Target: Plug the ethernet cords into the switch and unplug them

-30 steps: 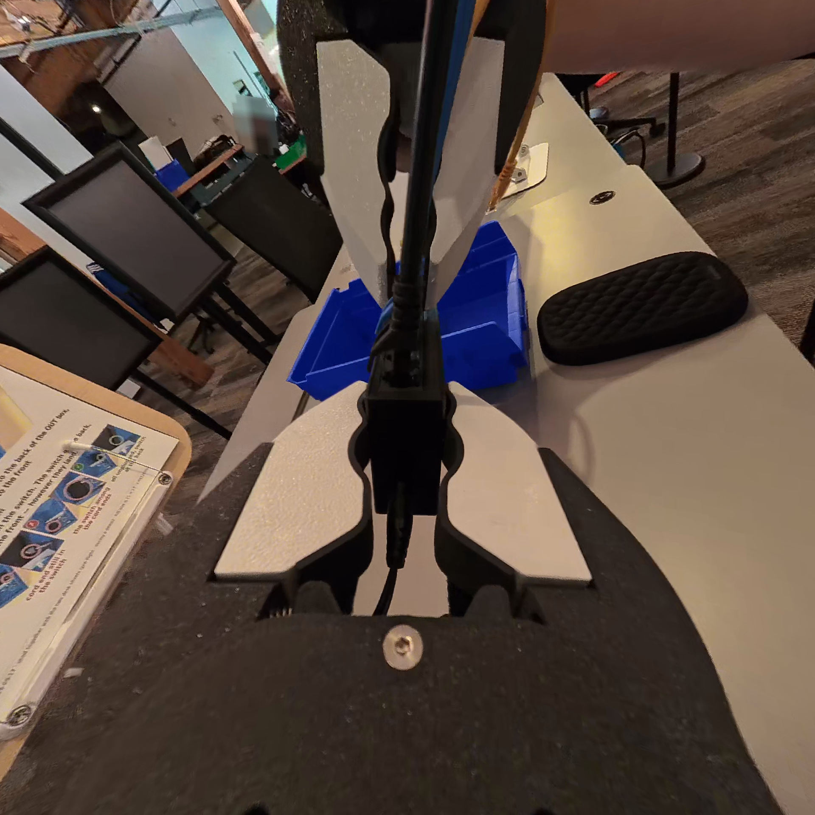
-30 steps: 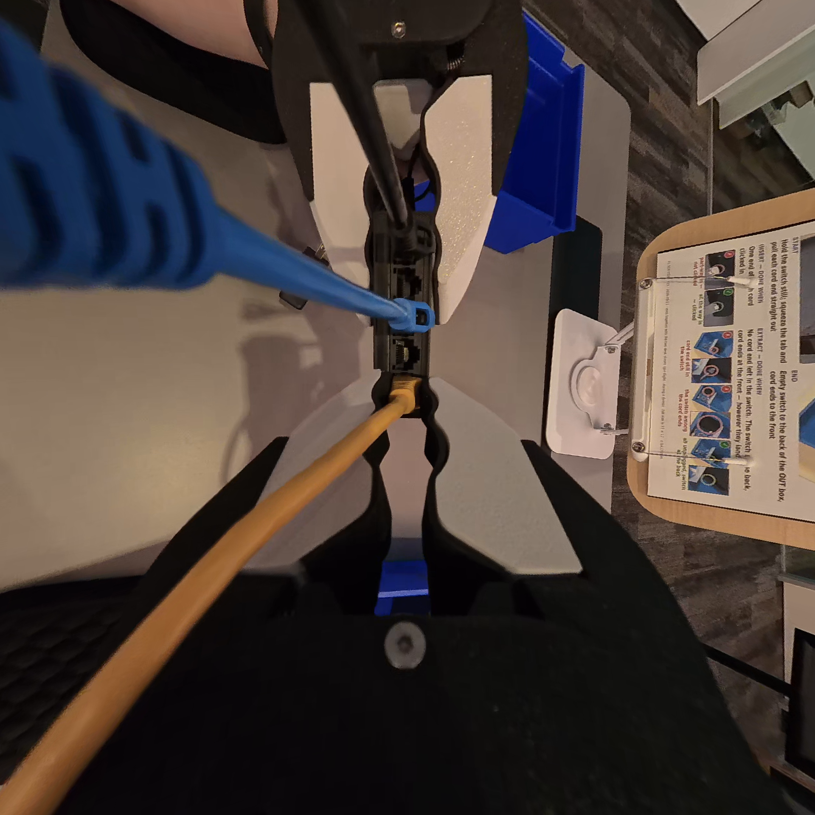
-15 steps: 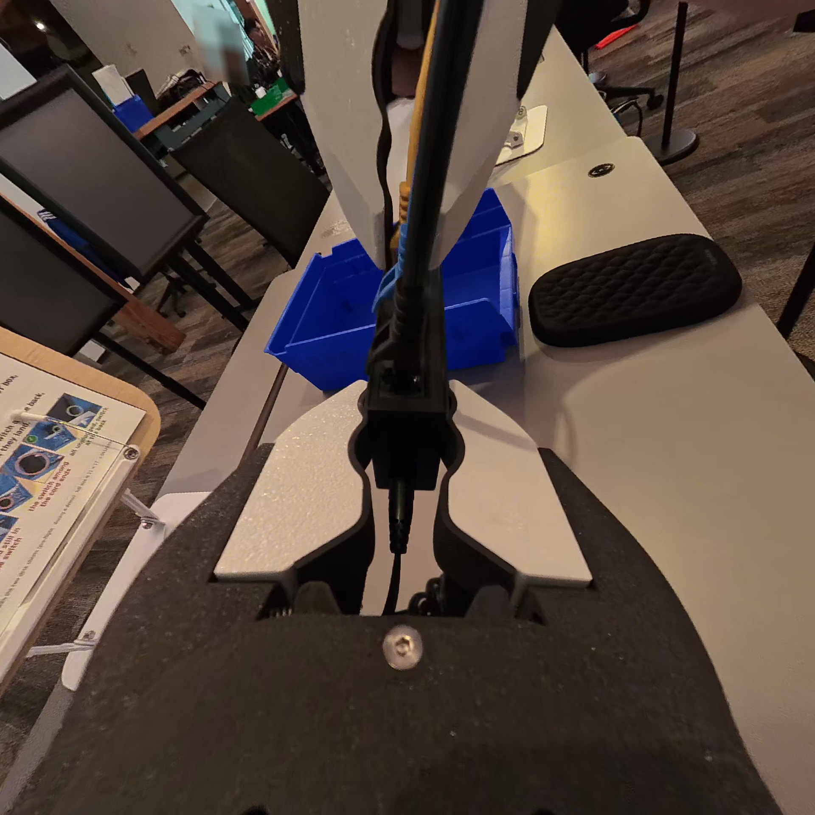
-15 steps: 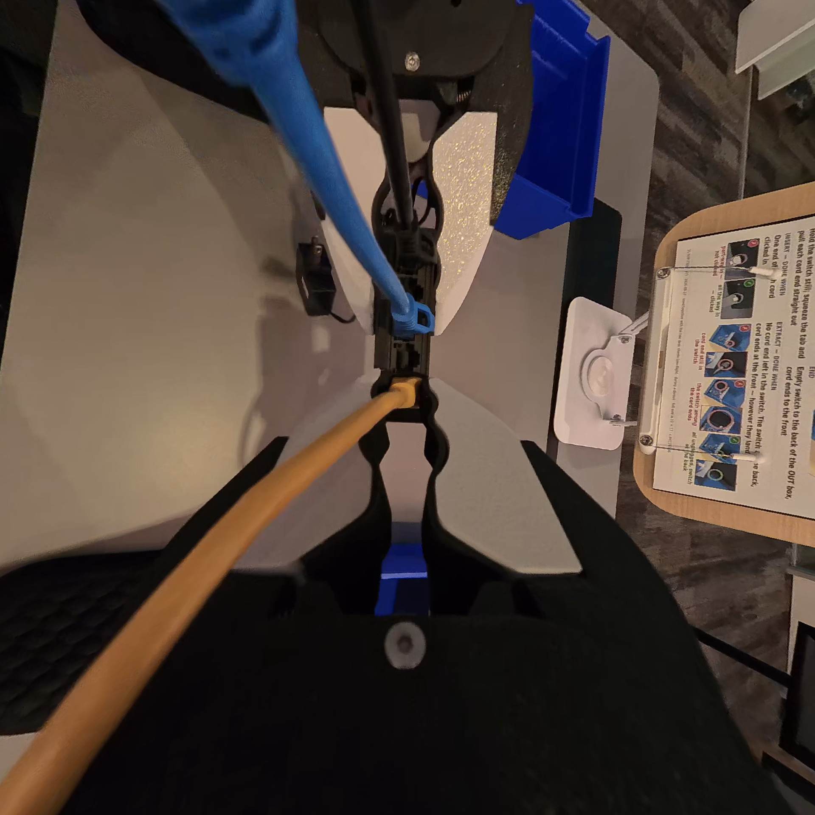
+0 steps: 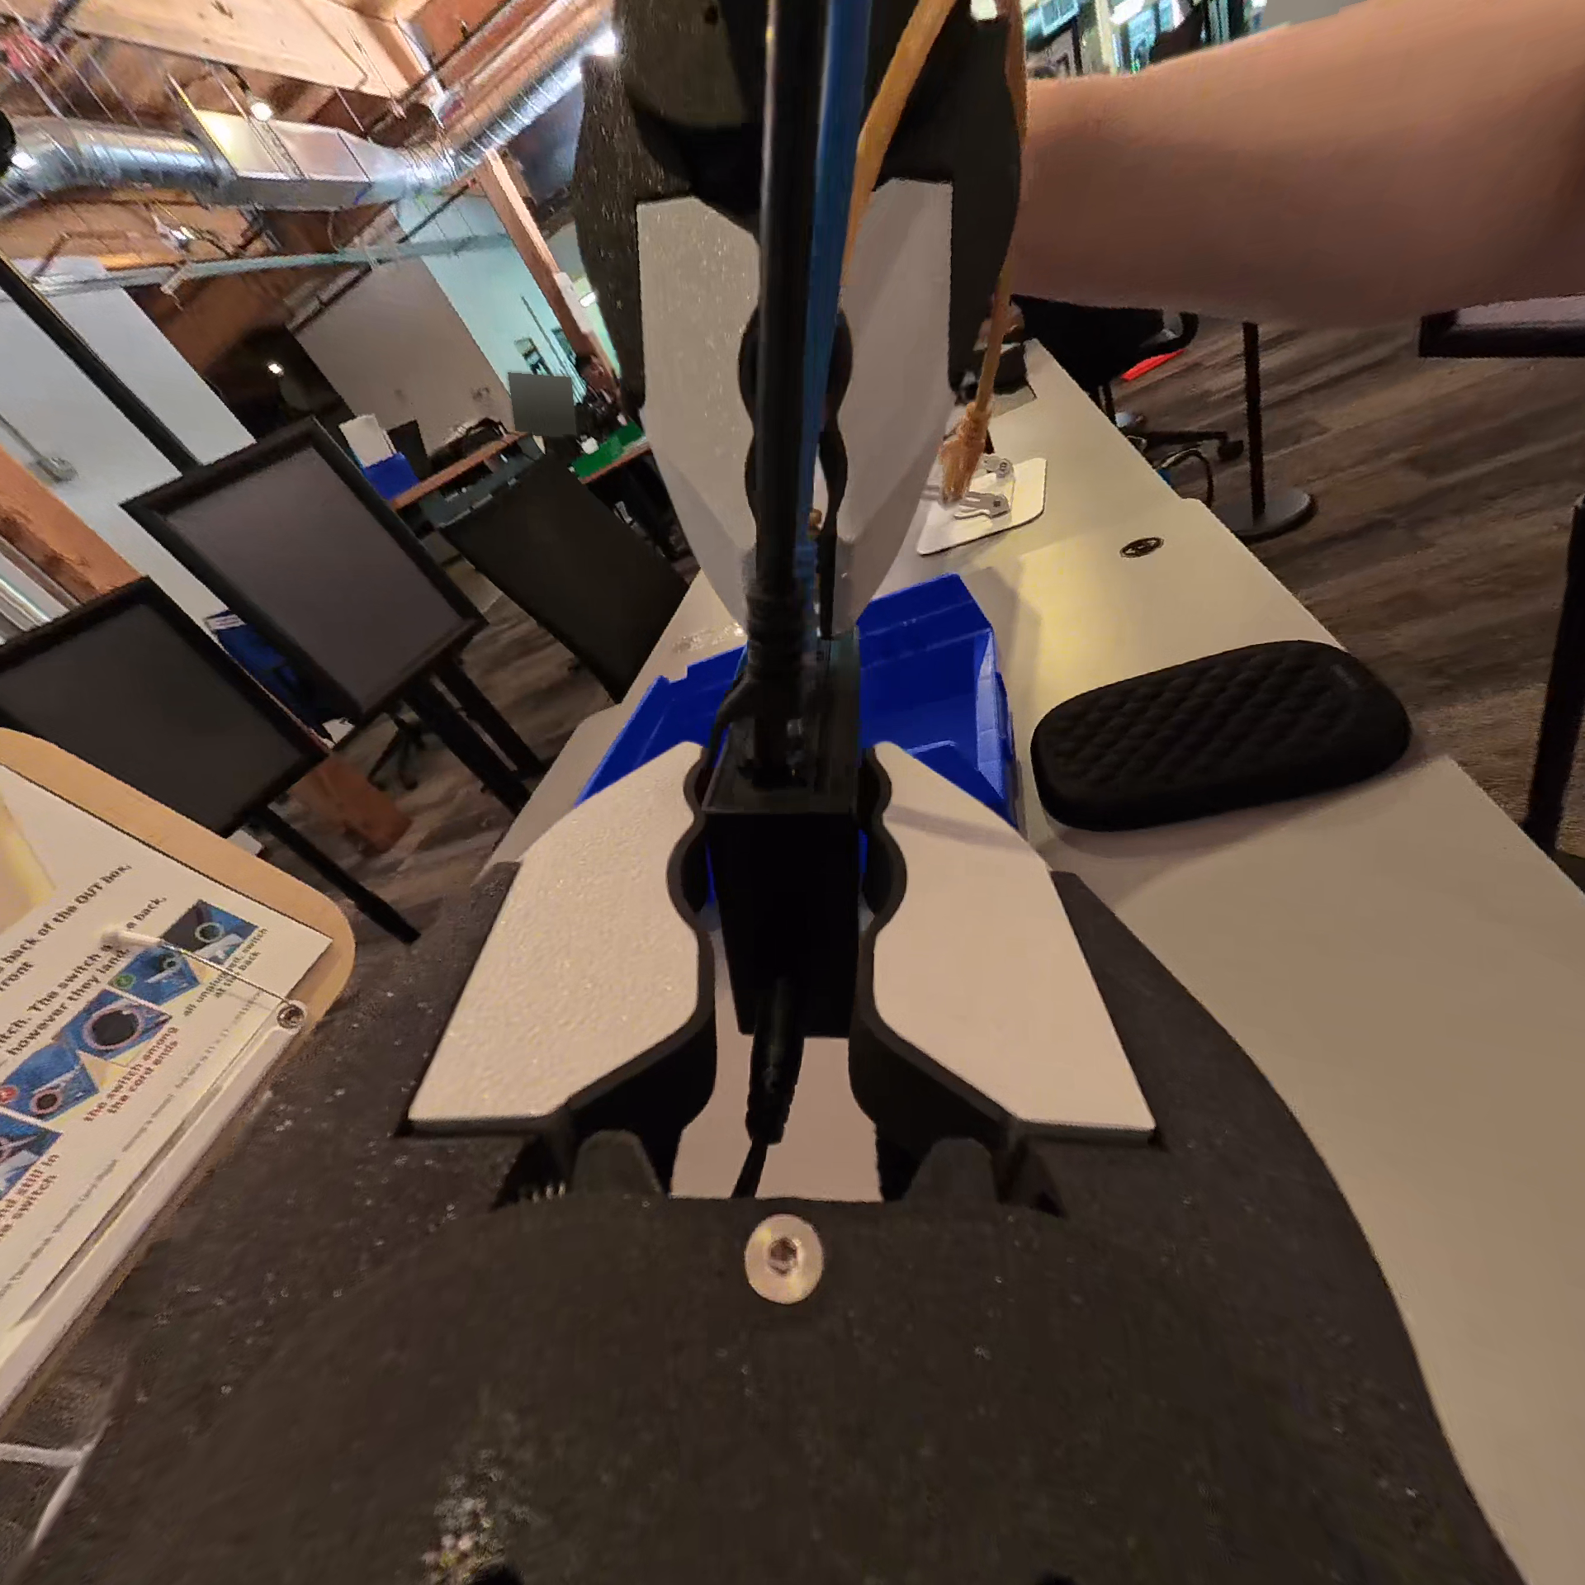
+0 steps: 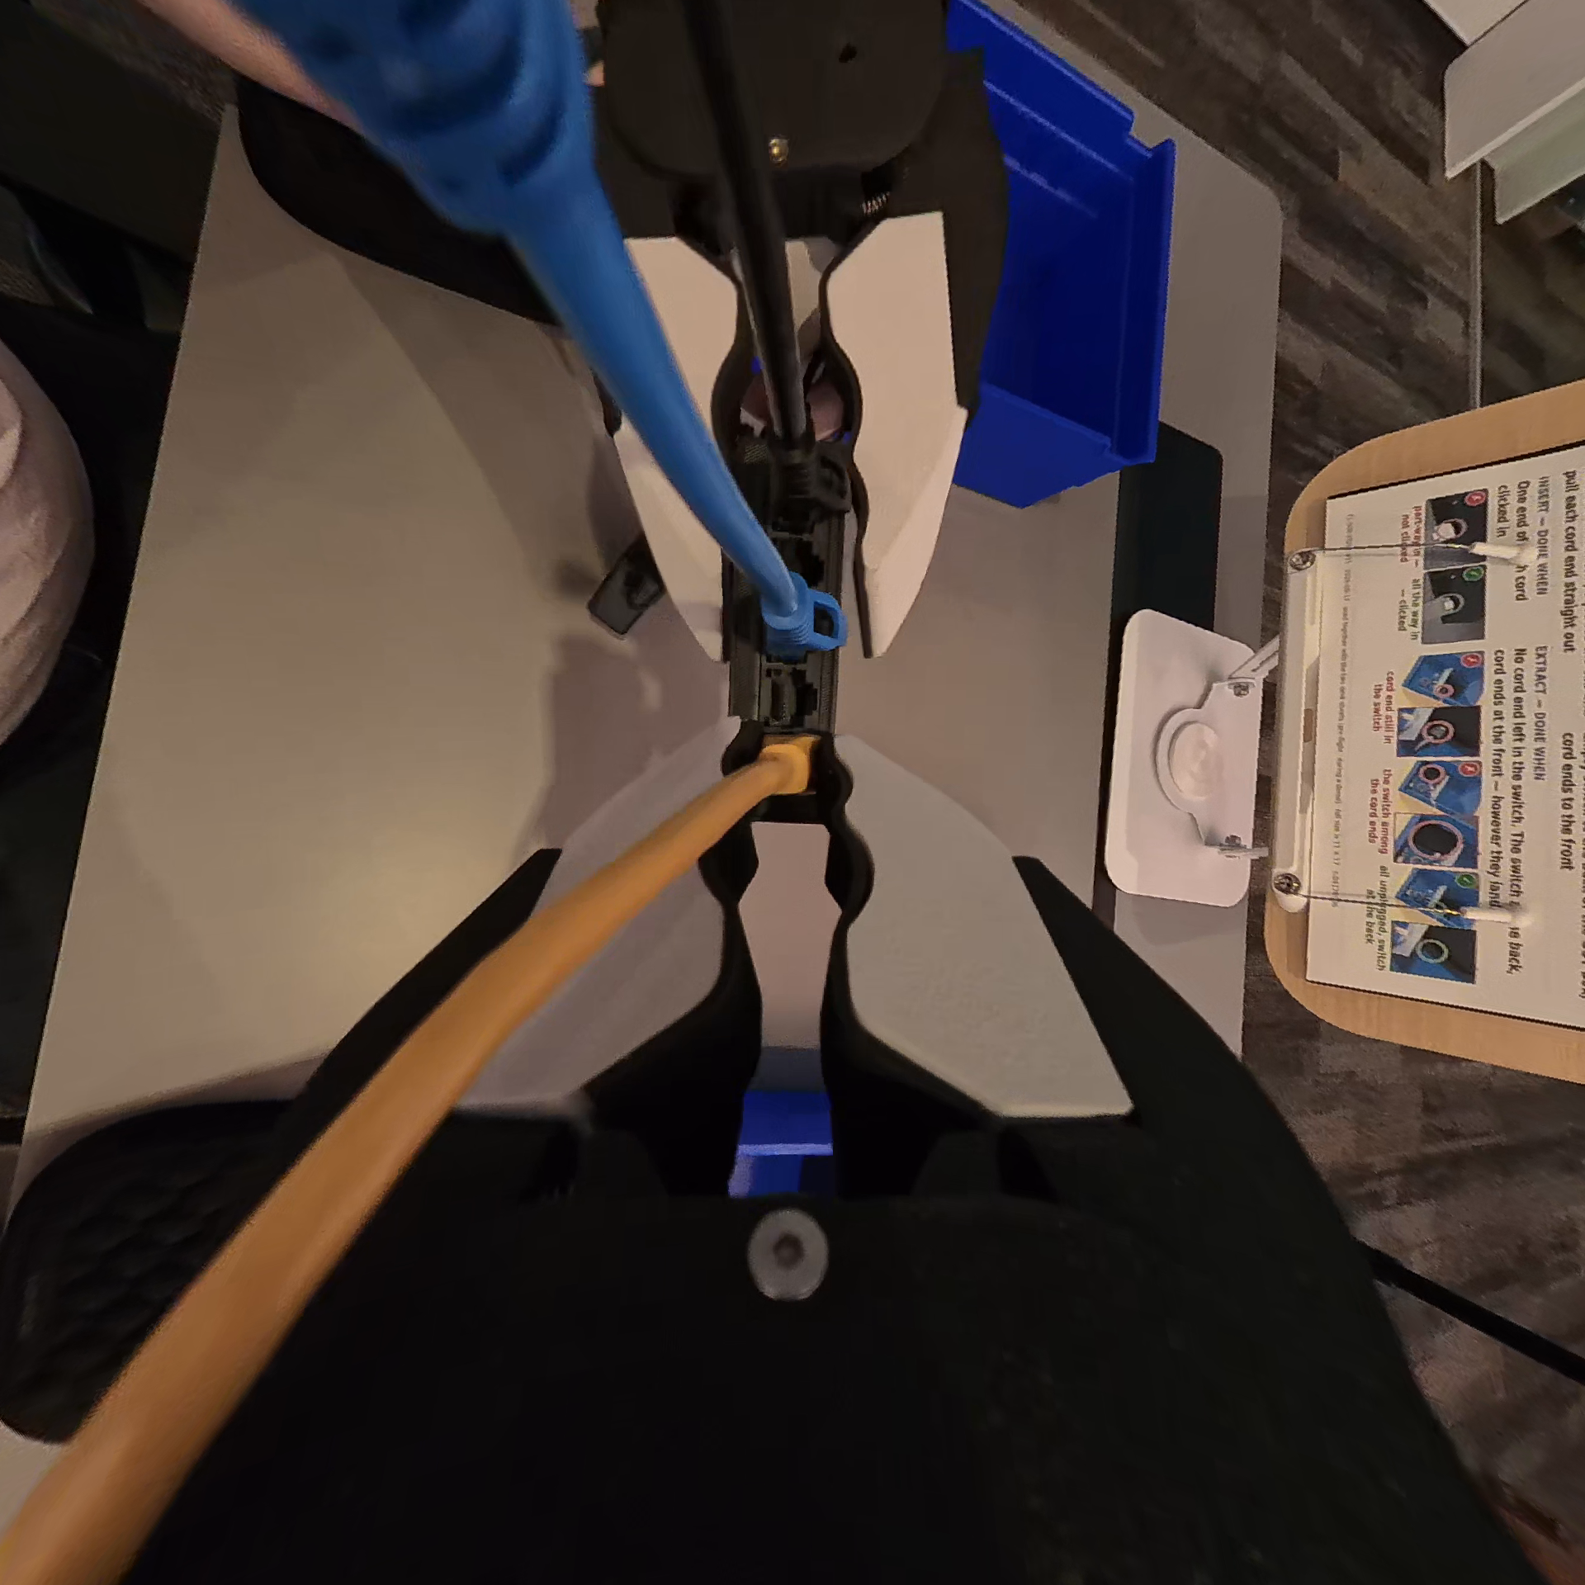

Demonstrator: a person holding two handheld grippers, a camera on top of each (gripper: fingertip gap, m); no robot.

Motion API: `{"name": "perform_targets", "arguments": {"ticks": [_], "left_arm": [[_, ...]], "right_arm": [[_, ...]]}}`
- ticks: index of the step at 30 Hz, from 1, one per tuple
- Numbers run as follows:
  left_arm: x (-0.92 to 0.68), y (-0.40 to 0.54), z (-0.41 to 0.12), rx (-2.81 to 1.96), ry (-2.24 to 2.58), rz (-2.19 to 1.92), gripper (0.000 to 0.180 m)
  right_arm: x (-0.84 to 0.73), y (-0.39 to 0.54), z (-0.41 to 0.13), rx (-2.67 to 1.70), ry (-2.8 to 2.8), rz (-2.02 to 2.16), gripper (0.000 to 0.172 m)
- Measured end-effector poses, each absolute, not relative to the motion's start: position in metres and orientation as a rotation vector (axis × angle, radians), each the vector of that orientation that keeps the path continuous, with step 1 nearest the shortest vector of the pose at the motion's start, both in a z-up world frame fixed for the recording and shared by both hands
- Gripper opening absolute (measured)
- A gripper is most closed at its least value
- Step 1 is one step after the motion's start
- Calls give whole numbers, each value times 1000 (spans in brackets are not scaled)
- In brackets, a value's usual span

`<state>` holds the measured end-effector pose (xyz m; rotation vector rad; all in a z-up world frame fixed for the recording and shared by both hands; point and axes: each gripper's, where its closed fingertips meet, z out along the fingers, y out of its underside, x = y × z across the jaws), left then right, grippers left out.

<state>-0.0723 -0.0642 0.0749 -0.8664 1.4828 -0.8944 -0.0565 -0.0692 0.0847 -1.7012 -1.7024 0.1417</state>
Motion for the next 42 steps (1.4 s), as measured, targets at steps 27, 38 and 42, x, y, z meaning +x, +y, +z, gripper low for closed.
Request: {"name": "perform_targets", "arguments": {"ticks": [27,38,42], "left_arm": [[-58,-62,32,-1095,1652,-801,29],[-59,-59,30,-1118,1667,-776,29],[-60,-57,31,-1124,1664,-781,29]], "right_arm": [[-52,-66,52,-1874,-1794,48,19],[-51,-66,50,-1888,-1877,-15,15],[-52,-64,51,-1864,-1913,-53,14]]}}
